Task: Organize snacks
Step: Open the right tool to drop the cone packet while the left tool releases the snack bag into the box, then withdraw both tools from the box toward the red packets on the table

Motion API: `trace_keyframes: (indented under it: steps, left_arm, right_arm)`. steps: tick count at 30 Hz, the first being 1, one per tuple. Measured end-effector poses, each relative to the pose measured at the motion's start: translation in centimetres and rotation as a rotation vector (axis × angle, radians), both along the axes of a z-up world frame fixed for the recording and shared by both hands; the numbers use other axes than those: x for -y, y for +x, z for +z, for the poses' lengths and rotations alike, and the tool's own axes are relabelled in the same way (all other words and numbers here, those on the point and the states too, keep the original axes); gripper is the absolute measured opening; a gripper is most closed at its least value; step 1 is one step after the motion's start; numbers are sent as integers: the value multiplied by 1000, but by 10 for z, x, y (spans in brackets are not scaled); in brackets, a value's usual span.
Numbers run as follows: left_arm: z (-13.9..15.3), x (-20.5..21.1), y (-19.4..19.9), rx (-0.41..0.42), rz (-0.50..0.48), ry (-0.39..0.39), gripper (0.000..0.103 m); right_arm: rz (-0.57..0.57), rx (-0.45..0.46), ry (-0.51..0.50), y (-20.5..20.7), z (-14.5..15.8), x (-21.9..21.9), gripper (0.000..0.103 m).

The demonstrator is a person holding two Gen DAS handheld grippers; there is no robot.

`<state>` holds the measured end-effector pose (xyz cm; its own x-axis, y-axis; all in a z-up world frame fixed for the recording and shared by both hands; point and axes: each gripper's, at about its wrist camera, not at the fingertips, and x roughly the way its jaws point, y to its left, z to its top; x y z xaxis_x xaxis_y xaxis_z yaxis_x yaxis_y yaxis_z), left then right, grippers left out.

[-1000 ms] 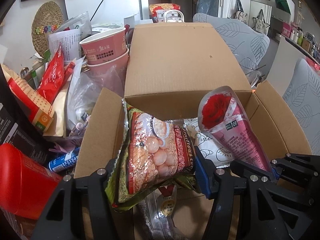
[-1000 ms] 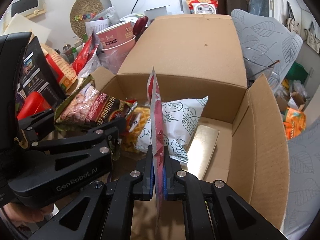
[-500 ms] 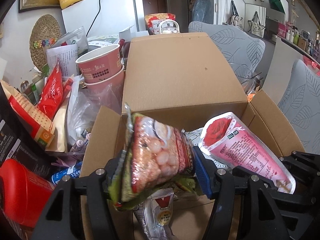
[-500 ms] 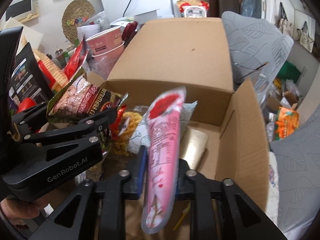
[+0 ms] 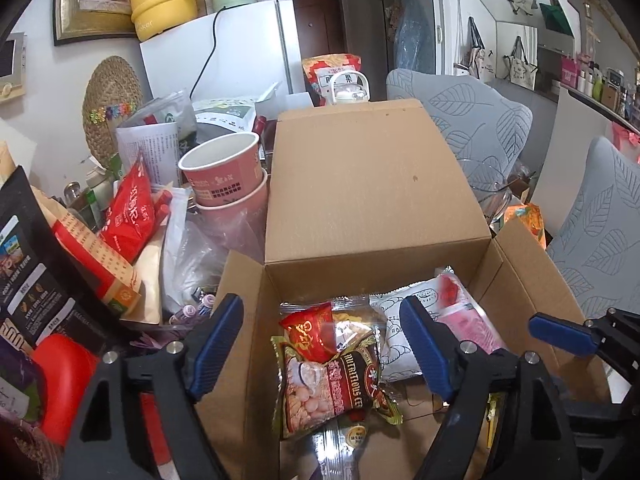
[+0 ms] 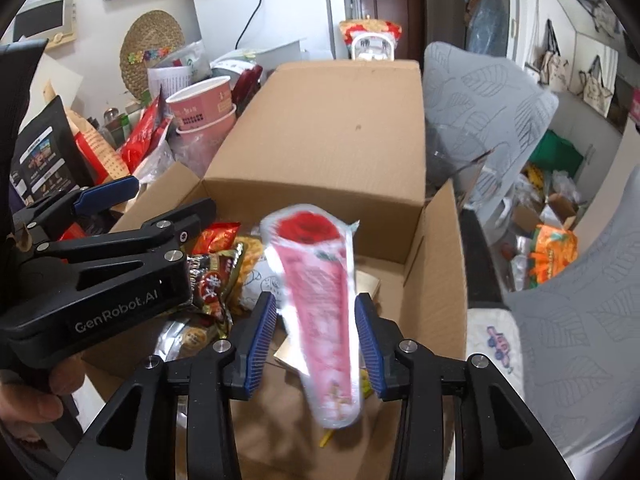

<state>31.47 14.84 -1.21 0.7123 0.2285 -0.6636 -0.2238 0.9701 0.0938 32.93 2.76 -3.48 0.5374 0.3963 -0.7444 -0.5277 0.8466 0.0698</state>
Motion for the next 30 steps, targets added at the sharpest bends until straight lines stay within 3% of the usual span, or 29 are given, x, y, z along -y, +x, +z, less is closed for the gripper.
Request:
trace_keyframes:
  steps: [4, 7, 18, 30]
  left_arm:
    - [15, 1, -12, 21, 0, -10, 81]
    - [30, 5, -24, 48, -7, -11, 81]
    - [95, 31, -87, 181, -61, 16, 81]
    - [112, 62, -157, 209, -133, -14, 81]
  right_arm:
    - [-1, 39, 3, -10, 18, 5, 41]
    - [-4, 89, 11, -22, 34, 10, 50]
    - [-4, 208, 74, -72, 93, 38, 51]
    - [6, 289, 101, -139, 122, 76, 54]
